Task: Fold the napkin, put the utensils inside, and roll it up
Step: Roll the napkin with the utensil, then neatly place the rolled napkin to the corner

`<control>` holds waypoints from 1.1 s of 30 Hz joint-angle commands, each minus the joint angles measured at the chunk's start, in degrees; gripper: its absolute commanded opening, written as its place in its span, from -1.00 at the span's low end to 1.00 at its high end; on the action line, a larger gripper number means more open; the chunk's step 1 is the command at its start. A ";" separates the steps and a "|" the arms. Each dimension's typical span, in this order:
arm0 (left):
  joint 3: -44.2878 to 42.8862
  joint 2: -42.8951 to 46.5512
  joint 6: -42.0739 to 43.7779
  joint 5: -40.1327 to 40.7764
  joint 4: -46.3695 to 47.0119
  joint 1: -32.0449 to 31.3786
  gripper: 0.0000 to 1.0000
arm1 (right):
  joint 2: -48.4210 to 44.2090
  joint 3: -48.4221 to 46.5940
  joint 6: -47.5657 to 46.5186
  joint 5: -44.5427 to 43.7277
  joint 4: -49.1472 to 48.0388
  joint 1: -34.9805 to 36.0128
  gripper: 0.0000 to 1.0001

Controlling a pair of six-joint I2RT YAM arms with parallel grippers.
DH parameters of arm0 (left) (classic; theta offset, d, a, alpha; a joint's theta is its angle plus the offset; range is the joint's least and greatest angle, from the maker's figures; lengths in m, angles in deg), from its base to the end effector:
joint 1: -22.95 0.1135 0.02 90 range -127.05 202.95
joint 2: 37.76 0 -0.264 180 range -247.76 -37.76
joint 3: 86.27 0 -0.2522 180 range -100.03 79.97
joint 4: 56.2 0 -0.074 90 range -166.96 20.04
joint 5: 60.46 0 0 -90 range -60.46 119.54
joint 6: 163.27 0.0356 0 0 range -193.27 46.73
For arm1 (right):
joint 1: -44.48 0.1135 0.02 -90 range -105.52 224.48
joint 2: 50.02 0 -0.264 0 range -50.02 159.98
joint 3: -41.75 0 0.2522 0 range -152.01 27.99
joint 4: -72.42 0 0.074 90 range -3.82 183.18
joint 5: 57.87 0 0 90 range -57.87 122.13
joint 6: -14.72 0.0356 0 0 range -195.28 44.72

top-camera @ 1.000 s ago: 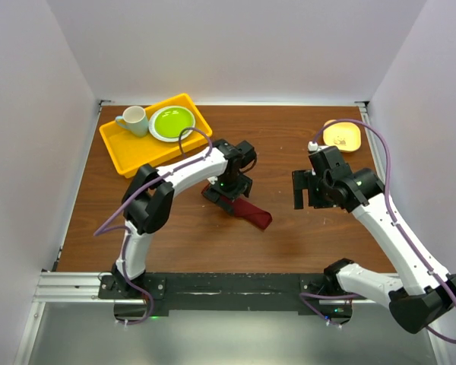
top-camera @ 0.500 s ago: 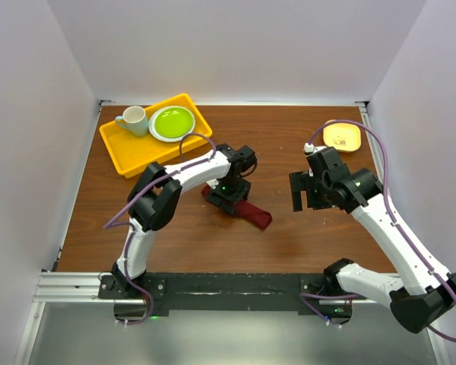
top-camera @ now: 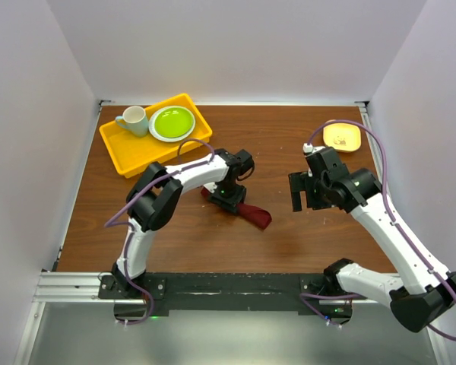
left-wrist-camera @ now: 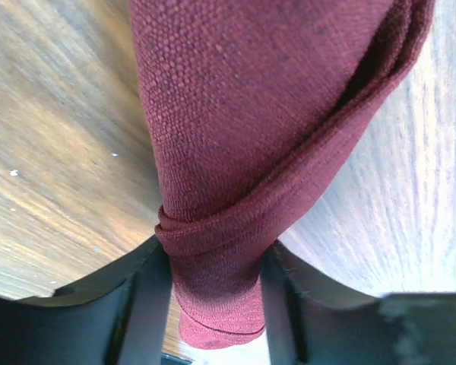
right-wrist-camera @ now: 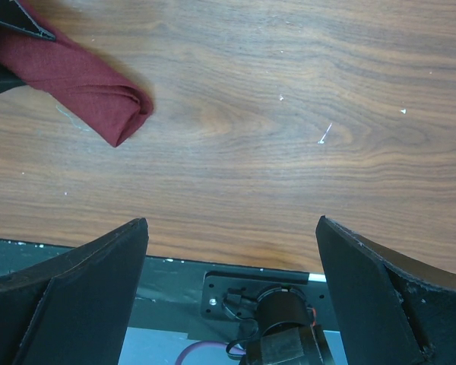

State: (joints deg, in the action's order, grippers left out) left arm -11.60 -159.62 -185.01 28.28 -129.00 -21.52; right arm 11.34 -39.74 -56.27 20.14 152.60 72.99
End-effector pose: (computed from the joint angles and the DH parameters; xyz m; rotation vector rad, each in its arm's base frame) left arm 0.2866 -0.2825 0.1564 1.7293 -2.5998 0.0249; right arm 0.1657 0.0816 0.3377 -0.1415 2.5786 0.0301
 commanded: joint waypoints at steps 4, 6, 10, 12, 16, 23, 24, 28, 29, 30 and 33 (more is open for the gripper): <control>9.20 5.31 -3.13 4.51 4.02 2.01 -0.23 | 0.33 -0.74 -0.72 0.48 -0.06 0.40 0.93; 13.06 8.04 -3.65 5.47 5.61 2.80 -0.25 | 0.60 -0.74 -0.72 0.56 -0.05 0.75 0.93; 21.24 13.74 -4.97 6.61 8.33 4.65 -0.26 | 1.04 -0.66 -0.72 0.47 -0.14 1.19 0.93; 25.62 17.35 -5.32 7.76 8.51 6.22 -0.27 | 1.21 -0.83 -0.72 0.39 -0.14 1.54 0.93; 33.20 25.94 -5.50 10.65 8.42 10.09 -0.27 | 1.65 -1.01 -0.72 0.39 -0.14 2.16 0.93; 47.25 40.90 -2.79 16.54 8.59 24.83 -0.25 | 2.36 -1.18 -0.90 0.12 0.03 3.04 0.94; 48.40 42.40 -1.73 17.16 9.12 26.87 -0.25 | 2.44 -1.18 -0.90 0.04 0.12 3.04 0.94; 51.31 46.54 7.57 19.36 16.56 37.68 -0.25 | 2.97 -1.18 -0.90 0.04 0.21 3.22 0.94; 51.23 46.19 11.94 18.93 17.99 41.70 -0.25 | 3.15 -1.36 -0.90 0.12 0.38 3.39 0.94; 50.79 44.62 14.16 18.23 19.13 43.57 -0.25 | 3.32 -1.71 -0.99 0.04 0.47 3.48 0.94; 47.55 40.32 21.37 17.25 22.39 48.94 -0.22 | 4.03 -2.15 -1.16 -0.49 0.65 3.65 0.94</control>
State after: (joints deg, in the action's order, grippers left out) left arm 39.29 -115.27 -175.66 43.52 -113.53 22.30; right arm 14.73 -39.76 -56.34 20.08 152.64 76.25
